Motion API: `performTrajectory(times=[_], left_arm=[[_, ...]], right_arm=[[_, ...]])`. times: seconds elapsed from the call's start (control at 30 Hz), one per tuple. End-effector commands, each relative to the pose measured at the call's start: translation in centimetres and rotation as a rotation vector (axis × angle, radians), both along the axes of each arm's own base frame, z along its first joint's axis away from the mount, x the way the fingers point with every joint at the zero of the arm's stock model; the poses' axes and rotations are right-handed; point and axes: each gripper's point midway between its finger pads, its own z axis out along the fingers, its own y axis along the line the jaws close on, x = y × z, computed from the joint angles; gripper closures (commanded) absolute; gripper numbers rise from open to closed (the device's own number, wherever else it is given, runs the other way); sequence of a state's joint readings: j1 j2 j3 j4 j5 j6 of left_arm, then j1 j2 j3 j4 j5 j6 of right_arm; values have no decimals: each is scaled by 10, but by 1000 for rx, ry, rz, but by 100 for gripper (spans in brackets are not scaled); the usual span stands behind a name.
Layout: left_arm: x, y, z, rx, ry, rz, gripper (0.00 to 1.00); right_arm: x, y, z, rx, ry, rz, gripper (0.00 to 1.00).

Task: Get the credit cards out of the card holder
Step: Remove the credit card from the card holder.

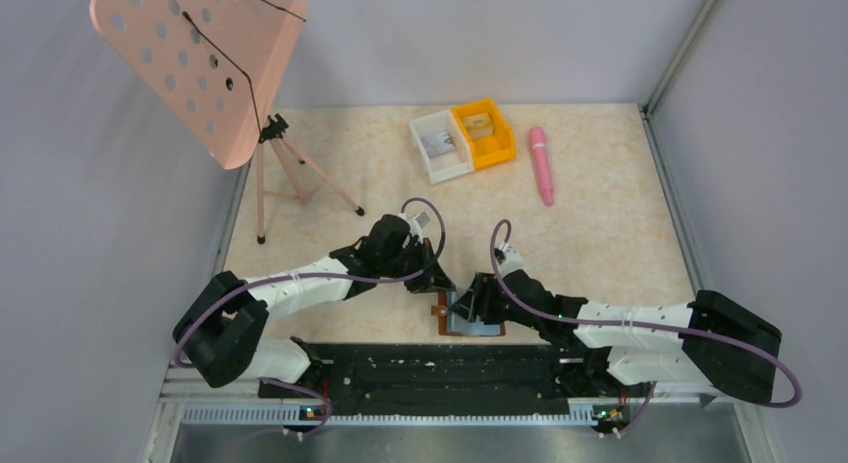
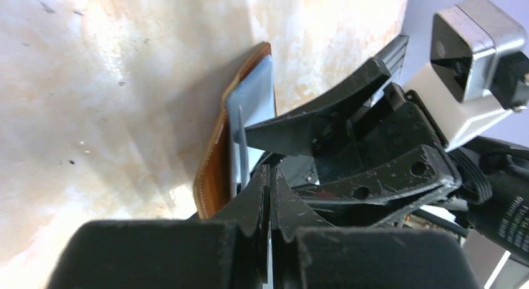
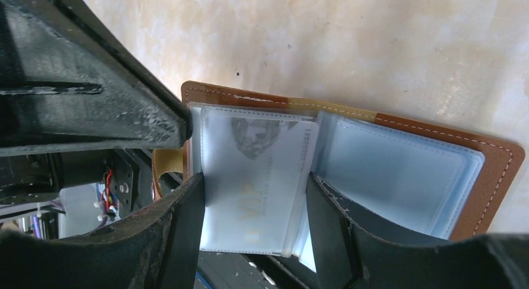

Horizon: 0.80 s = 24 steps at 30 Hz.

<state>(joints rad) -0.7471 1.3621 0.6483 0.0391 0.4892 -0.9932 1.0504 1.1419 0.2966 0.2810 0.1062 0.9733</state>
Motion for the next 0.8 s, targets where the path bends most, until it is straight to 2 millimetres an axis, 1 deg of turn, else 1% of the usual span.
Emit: performTrajectory(times=[0.0, 0.17, 0.23, 0.33, 0.47, 0.6, 0.77], left_arm=[[10, 6, -3, 43, -73, 29, 100], [8, 9, -14, 69, -57, 34, 100], [10, 13, -17, 90, -67, 42, 100], [7, 17, -20, 114, -60, 37, 100], [6, 17, -20, 115, -58, 34, 100], [4, 16, -22, 106, -60, 21, 100], [-1, 9, -31, 80, -23, -13, 100]], right_arm=[[10, 14, 25, 89, -38, -11, 44], [11, 16, 26, 83, -39, -9, 44], [12, 14, 24, 78, -36, -17, 44], [12, 13, 21, 68, -29, -25, 44], [14, 12, 19, 53, -25, -38, 44], [13, 17, 19, 61, -21, -19, 45], [11, 21, 23, 84, -32, 8, 44]])
